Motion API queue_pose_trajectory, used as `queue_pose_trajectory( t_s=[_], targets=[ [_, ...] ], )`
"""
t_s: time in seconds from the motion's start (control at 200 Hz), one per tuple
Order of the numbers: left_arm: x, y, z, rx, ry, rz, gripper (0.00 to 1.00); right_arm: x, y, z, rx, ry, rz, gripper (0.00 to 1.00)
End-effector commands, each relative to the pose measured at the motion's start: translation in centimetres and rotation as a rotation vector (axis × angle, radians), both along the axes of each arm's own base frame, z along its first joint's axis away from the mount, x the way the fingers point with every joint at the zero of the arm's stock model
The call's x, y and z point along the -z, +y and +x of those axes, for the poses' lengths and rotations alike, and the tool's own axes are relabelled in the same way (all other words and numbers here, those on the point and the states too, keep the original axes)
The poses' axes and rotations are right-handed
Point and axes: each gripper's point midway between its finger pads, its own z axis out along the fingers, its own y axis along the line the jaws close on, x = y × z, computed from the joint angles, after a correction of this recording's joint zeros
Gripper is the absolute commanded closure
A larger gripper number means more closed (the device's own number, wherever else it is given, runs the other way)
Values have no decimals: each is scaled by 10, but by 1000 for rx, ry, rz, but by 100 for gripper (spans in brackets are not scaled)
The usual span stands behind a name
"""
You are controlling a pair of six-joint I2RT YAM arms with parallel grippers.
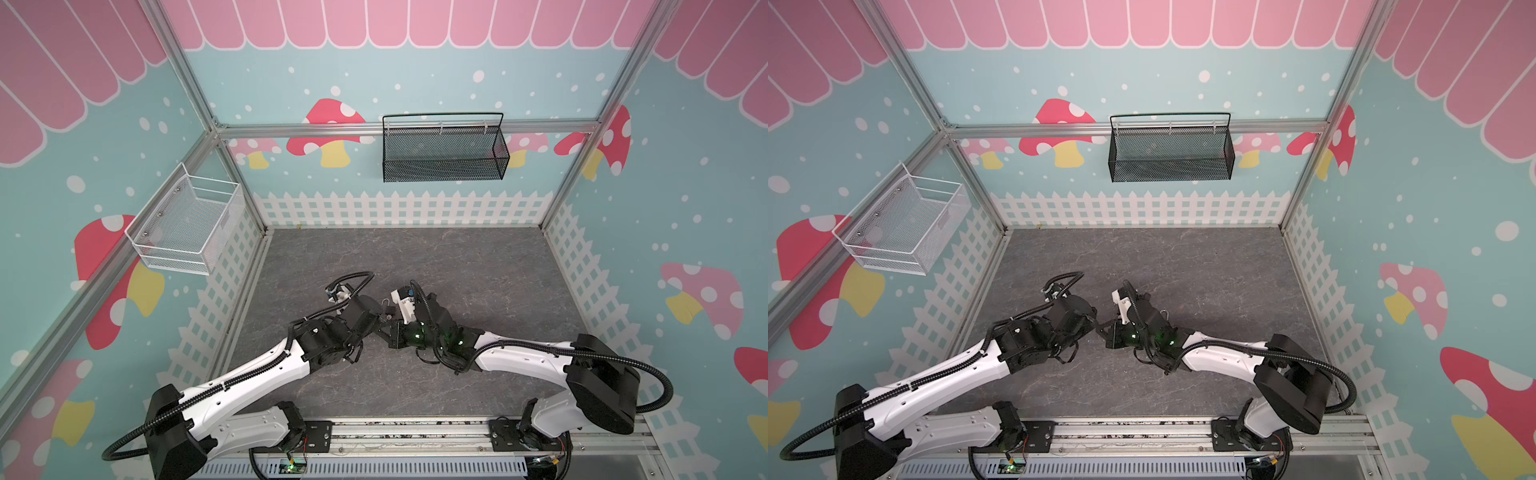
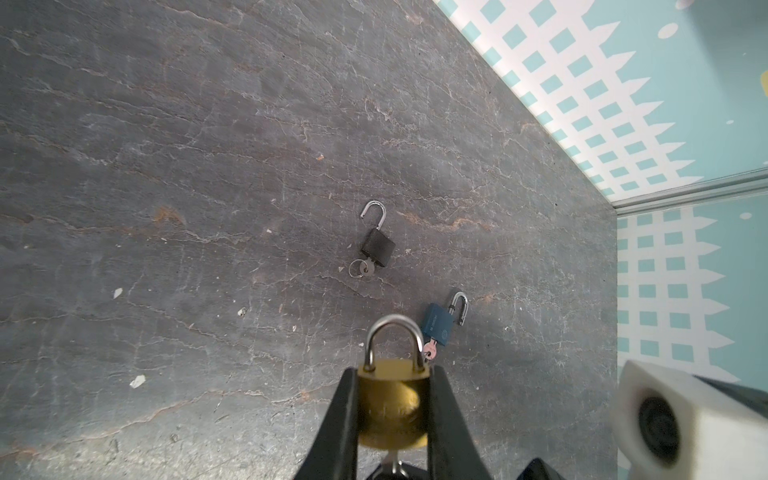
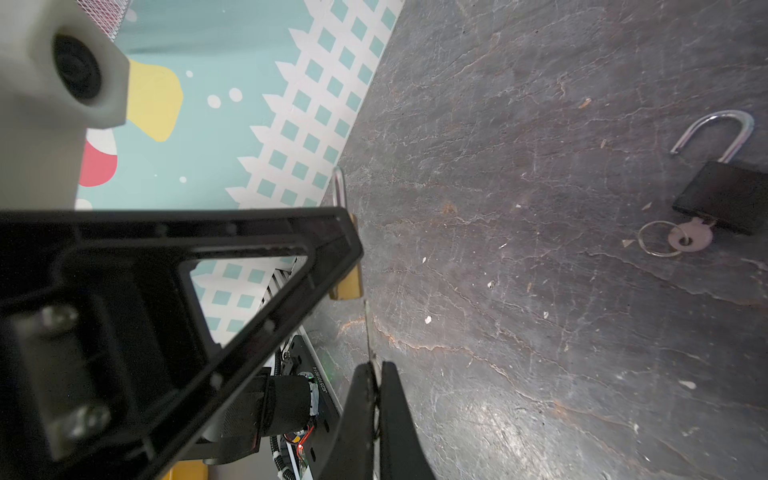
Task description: Unlock with the key
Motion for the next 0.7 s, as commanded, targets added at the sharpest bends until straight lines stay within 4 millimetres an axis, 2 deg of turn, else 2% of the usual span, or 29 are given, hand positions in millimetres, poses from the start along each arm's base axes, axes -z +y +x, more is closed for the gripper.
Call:
queue_pose_trajectory(
  t_s=[0.0,0.5,0.695],
  targets=[
    [-5,3,1,-24,-10,1,100,-20,5,2,3,-34,33,100],
    [0,3,1,-22,-5,9,100,-23,11,7,5,-39,33,100],
    [-2,-2,1,-9,1,-15,100,-15,10,11,26,-27,4,100]
  ],
)
